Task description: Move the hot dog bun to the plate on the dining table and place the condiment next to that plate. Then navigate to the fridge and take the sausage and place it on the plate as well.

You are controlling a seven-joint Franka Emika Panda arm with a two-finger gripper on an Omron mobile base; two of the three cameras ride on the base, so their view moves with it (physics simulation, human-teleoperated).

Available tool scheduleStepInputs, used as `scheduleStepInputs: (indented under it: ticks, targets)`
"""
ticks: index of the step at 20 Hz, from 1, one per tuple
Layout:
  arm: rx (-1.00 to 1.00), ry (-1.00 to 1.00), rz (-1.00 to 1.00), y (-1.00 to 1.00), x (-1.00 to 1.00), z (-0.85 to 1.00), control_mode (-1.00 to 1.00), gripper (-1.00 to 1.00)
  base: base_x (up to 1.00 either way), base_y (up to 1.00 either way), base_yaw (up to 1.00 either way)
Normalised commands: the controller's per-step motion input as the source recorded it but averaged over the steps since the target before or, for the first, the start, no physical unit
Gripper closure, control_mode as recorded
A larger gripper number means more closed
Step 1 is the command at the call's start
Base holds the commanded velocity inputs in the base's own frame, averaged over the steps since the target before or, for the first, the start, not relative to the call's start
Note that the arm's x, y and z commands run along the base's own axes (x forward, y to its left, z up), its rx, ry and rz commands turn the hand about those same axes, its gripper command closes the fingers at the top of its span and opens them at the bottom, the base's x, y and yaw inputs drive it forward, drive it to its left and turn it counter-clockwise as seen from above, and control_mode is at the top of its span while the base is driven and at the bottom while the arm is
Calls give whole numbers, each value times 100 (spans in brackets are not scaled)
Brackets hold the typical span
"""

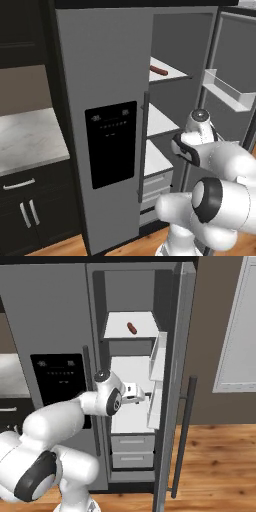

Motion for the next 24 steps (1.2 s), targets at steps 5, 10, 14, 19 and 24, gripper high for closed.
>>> scheduleStepInputs:
  ticks: [5, 10, 14, 19, 24]
  targets:
    - [-11, 3, -13, -47, 46, -18, -100, -100, 0, 0, 0]
    - [-6, 5, -4, -52, 33, -24, -100, -100, 0, 0, 0]
    - [-3, 1, 0, -64, 21, -24, -100, -100, 0, 0, 0]
    - [-6, -1, 0, -89, -4, -4, -100, -100, 0, 0, 0]
    - [-2, -5, 4, 14, -59, 40, -100, -100, 0, 0, 0]
